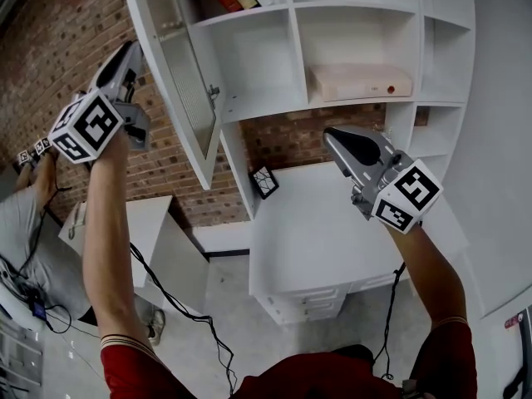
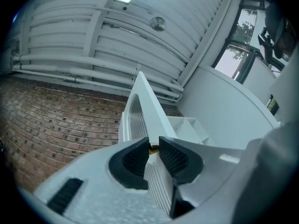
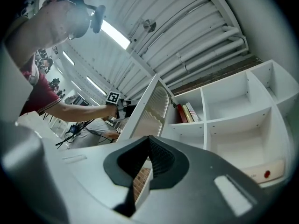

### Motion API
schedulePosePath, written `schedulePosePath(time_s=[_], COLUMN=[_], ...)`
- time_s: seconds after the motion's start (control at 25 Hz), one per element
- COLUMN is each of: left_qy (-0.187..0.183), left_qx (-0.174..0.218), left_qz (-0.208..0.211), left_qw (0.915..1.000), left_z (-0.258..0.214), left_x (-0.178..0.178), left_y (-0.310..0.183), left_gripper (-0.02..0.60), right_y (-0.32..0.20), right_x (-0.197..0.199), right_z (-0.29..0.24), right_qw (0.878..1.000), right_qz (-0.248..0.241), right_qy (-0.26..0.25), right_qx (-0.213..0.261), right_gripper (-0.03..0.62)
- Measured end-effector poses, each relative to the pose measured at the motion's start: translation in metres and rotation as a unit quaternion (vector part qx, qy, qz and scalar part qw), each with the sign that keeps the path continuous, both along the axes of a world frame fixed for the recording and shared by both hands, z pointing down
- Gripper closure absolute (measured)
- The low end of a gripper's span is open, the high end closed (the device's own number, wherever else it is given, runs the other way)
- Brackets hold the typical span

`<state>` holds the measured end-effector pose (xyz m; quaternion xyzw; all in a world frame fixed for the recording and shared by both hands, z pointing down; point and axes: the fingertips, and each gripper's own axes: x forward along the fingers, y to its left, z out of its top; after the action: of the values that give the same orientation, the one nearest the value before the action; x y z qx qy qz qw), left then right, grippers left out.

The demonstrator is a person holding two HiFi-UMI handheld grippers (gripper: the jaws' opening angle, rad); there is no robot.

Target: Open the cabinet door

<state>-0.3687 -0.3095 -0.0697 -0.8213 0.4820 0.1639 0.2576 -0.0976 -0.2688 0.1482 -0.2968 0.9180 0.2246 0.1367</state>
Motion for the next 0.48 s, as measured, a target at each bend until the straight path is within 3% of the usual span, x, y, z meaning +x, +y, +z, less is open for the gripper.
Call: schedulePosePath(time_s=[0.16, 0.48], left_qy=[0.033, 0.049], left_qx=[0.003, -0.007], left_qz=[-0.028, -0.072], left_qw=[0.9990, 0.9962], left_z=[0.002, 0.010], left_x=[-0.025, -0.043], left_y=[0.003, 0.009], left_gripper=[0.522, 0.555], right_y=[-0.001, -0.007], right_x=[0.007, 0.025], right_z=[-0.002, -0.007], right_qw=[1.000, 1.000], right_qz=[-0.006, -0.008], right_qy=[0.003, 0.027], right_qx=[0.004, 0.004], right_gripper=[0.582, 0.582])
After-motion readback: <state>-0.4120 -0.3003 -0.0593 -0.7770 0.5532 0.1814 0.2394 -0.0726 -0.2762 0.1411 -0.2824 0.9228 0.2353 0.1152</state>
